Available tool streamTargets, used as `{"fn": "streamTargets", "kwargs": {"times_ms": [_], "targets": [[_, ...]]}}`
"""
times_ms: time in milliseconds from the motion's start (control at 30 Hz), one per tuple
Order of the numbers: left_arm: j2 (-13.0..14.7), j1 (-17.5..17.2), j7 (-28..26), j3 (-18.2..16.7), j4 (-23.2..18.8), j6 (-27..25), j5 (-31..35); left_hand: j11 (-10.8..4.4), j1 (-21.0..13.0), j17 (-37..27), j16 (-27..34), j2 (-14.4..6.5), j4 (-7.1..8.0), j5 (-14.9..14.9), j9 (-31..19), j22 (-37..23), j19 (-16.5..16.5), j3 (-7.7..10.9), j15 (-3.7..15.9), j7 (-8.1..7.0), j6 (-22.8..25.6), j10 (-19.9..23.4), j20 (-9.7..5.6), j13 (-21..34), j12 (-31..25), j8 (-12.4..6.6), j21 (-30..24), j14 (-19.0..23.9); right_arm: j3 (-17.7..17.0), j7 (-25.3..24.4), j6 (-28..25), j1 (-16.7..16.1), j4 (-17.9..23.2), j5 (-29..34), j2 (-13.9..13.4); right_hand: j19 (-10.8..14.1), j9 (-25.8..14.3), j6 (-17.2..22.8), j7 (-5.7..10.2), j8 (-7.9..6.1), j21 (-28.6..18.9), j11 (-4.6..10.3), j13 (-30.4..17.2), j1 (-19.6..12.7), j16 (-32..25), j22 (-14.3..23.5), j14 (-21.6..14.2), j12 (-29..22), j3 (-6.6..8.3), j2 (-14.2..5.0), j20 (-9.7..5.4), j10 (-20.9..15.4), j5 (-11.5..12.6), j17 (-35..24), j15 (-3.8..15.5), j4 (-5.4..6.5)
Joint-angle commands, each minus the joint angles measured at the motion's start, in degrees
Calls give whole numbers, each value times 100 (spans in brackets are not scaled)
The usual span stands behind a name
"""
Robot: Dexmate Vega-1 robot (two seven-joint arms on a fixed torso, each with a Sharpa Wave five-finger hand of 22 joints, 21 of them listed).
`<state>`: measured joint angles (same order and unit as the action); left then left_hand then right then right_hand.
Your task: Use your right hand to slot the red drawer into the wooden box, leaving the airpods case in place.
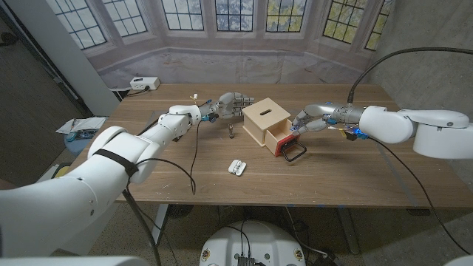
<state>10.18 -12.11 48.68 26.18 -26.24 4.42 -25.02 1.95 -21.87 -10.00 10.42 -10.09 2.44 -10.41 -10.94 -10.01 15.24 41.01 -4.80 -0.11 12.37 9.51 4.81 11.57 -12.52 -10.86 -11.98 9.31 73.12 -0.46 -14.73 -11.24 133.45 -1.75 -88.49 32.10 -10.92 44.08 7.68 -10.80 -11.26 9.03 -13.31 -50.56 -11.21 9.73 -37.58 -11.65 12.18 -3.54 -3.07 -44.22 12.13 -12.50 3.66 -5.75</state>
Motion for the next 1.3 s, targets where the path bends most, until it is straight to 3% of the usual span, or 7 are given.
{"fn": "streamTargets", "kwargs": {"times_ms": [33,300,667,1300], "targets": [[-157,230,-68,-56,461,82,166,12,49,-9,10,-14,-11,-6,-17,-29,23,9,25,-10,19,23,26,19,10,-11,25,40,30,-175,-599,-34,314,-401,-30,-33,9,-41,33,19,2,-20,15,64,-8,23,24,52,-8,6,-8,88,-13,6,737,14],[-228,311,-292,-70,554,9,273,16,48,-9,10,-15,-15,-7,-17,-29,22,10,23,-7,20,17,29,19,12,-12,26,40,54,-230,-892,-75,437,-528,17,-36,20,-26,120,0,2,10,64,103,1,22,62,127,-6,18,0,263,-17,30,702,6],[-253,351,-355,-69,570,-38,343,26,49,-9,10,-16,-20,-7,-18,-29,21,9,24,-6,24,23,31,19,10,-14,26,39,131,-449,-1095,-223,502,-514,87,-36,29,-47,119,2,1,5,106,122,21,23,130,146,0,32,0,341,-16,52,677,-12],[-267,393,-169,-47,547,23,379,23,51,-9,11,-15,-25,-7,-17,-29,19,9,21,-7,20,22,30,20,10,-13,27,40,264,-1263,-1473,-533,615,-491,204,-23,39,-89,152,7,-2,25,161,99,16,20,135,117,37,33,-57,300,-8,89,692,-62]]}}
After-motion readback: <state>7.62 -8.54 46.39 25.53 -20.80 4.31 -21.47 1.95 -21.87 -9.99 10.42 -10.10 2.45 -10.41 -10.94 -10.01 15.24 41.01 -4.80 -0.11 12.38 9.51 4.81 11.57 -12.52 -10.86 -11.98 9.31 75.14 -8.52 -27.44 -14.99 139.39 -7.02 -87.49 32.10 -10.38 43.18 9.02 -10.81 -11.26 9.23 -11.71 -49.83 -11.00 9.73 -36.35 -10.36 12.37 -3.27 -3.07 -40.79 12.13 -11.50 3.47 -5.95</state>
